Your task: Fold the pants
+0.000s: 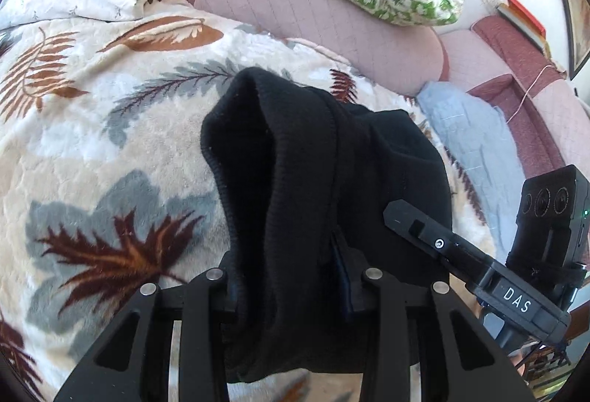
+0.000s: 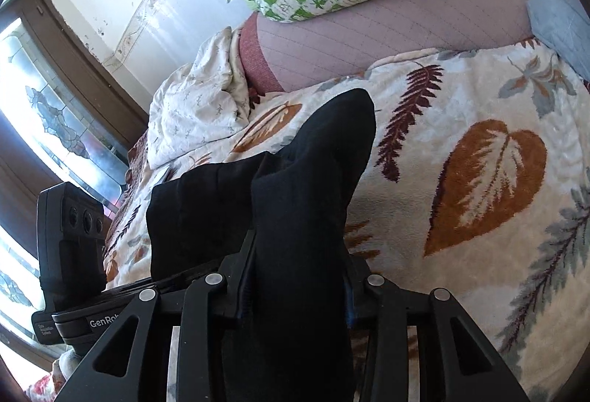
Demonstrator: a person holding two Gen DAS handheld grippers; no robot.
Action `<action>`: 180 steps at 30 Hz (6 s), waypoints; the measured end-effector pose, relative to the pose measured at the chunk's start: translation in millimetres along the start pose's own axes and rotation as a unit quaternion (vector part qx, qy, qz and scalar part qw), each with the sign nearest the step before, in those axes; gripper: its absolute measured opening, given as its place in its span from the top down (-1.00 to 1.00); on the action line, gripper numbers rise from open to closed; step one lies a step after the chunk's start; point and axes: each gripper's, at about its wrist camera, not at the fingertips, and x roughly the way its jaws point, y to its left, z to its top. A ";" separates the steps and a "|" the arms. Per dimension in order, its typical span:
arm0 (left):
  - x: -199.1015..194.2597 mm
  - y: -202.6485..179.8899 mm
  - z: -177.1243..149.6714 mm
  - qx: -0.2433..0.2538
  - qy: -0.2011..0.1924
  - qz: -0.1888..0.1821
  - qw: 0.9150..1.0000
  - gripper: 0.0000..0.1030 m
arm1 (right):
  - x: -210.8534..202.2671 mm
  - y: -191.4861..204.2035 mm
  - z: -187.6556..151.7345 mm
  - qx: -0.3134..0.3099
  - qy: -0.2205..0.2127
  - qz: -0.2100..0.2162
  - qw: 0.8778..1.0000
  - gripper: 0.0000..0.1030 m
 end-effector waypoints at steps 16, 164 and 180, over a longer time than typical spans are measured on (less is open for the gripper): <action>-54.7 6.9 20.3 -0.005 -0.043 -0.017 0.999 -0.05 | -37.6 -36.1 19.5 0.068 -0.085 -0.041 0.993 -0.42; -124.8 -41.8 -171.8 0.078 -0.087 0.235 0.965 -1.00 | -103.8 64.3 -147.3 -0.125 -0.047 -0.182 0.974 -0.97; -122.1 -18.4 -165.0 0.044 -0.083 0.245 0.965 -1.00 | -96.7 74.8 -153.4 -0.156 -0.044 -0.205 0.965 -0.97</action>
